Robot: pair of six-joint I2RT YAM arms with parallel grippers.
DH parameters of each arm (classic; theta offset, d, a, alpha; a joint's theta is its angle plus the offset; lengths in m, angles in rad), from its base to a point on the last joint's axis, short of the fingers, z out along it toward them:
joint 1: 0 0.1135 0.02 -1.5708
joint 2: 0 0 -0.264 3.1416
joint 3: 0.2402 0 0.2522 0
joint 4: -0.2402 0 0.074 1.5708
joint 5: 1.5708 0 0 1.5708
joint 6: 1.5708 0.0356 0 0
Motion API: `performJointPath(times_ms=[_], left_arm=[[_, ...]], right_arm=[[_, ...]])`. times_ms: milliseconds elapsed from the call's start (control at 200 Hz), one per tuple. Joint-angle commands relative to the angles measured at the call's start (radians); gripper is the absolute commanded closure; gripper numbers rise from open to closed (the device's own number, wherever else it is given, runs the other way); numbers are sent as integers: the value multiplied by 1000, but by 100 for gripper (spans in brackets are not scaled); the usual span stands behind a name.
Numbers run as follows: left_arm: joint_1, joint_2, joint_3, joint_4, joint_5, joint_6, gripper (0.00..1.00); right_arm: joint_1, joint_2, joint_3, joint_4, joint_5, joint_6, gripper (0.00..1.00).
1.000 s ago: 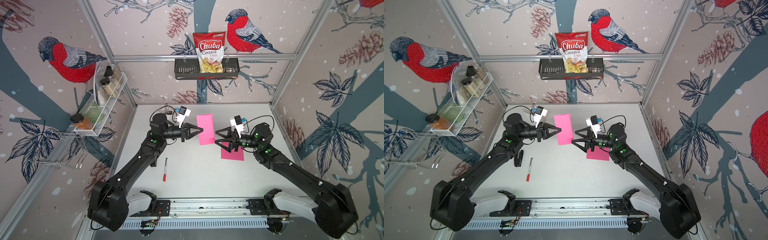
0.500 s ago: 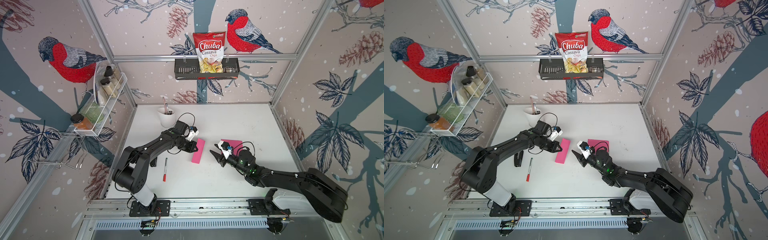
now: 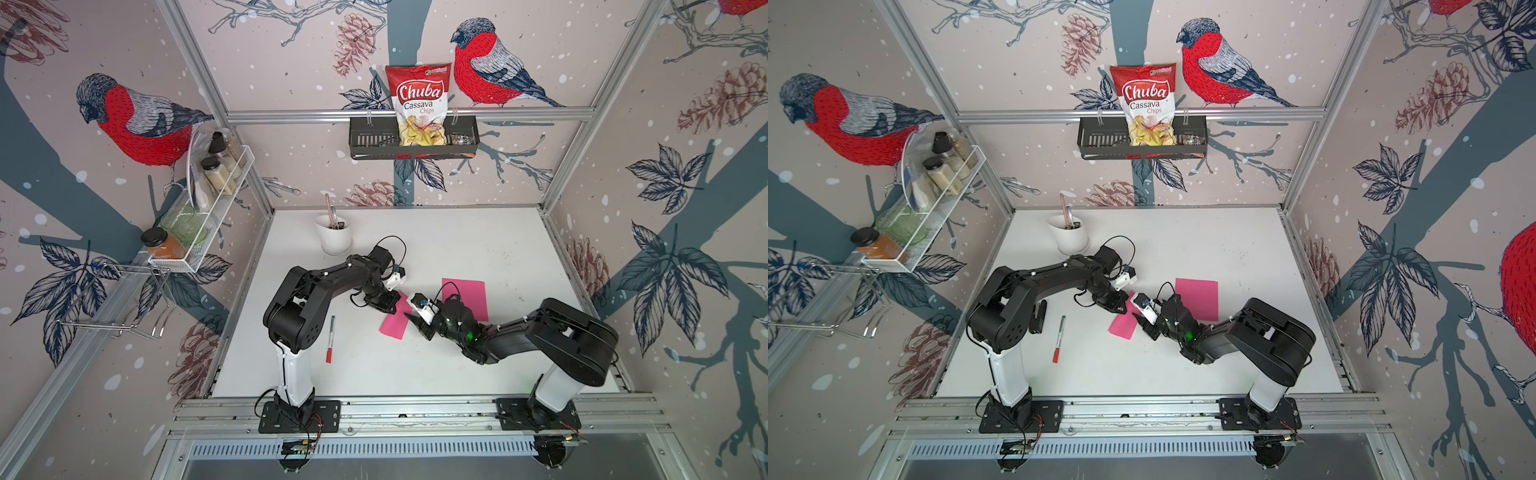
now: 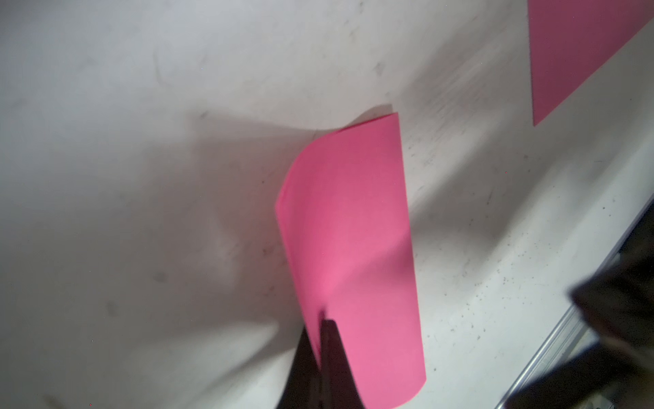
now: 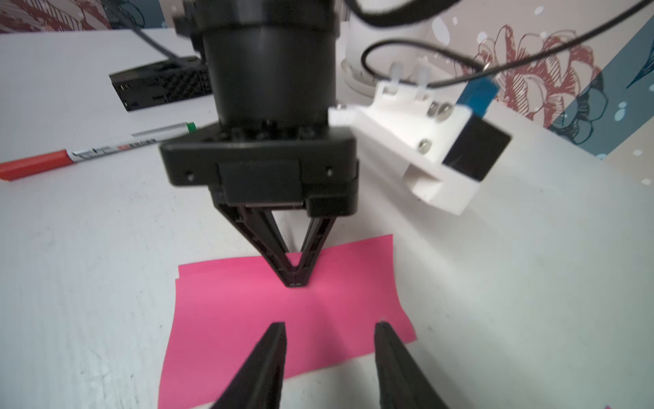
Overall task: Fold the square paper along the opposite sides
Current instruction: Smooth out the paper at the center of the board.
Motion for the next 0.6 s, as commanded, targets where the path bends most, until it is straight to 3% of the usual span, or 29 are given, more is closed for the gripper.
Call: performJointPath(times_ms=[0, 195, 330, 480, 595], left_arm=[[-2, 13, 8, -35, -67, 33, 100], [-1, -3, 3, -30, -59, 37, 100], [1, -7, 9, -27, -65, 33, 100], [2, 4, 17, -25, -86, 9, 99], [2, -7, 3, -14, -107, -30, 95]], right_arm=[[12, 66, 22, 25, 40, -37, 55], [27, 162, 71, 0, 95, -48, 59], [46, 193, 102, -73, 142, -44, 68], [73, 216, 121, -161, 177, 21, 79], [99, 226, 124, -211, 234, 89, 80]])
